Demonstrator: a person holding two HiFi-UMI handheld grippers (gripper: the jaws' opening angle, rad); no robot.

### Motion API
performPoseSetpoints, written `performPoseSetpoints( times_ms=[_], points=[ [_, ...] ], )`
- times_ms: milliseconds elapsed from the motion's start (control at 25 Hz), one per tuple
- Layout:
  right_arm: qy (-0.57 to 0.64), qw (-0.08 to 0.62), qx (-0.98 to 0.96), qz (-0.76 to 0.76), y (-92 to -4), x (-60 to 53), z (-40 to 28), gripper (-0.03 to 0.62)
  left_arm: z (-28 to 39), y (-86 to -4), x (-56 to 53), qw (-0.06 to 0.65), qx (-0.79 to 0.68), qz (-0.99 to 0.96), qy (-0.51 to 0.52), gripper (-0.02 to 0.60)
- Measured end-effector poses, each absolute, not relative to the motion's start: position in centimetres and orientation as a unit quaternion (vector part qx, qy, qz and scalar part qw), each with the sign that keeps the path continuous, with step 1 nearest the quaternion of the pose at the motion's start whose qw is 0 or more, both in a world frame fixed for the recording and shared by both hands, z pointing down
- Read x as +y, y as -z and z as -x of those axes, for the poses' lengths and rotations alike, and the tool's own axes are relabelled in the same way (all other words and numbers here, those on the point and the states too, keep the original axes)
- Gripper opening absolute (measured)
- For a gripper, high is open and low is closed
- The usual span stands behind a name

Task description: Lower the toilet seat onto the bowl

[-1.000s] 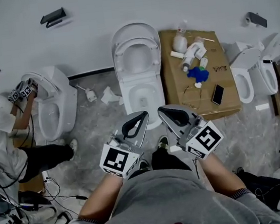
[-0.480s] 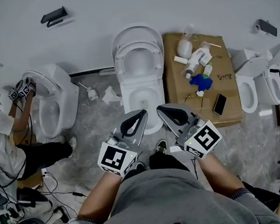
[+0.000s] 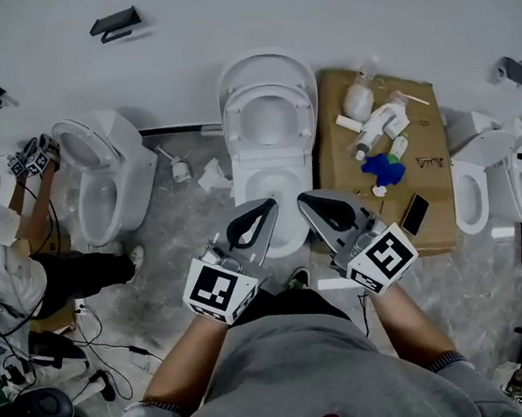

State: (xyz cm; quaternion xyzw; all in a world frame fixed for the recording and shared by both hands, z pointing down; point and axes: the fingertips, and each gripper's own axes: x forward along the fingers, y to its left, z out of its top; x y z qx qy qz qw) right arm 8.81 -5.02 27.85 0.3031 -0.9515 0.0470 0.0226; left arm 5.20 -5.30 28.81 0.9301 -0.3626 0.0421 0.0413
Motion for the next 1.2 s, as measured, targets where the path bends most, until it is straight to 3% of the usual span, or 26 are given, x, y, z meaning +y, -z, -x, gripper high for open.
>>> performPoseSetpoints(
  times_ms=[1200],
  points=[
    [-0.069,0.086,-0.931,-0.349,-32.3,-20.5,-7.9,0.015,-4.4,-33.0,-20.5,0.062,-0.322,-0.942,-0.069,0.008]
  ],
)
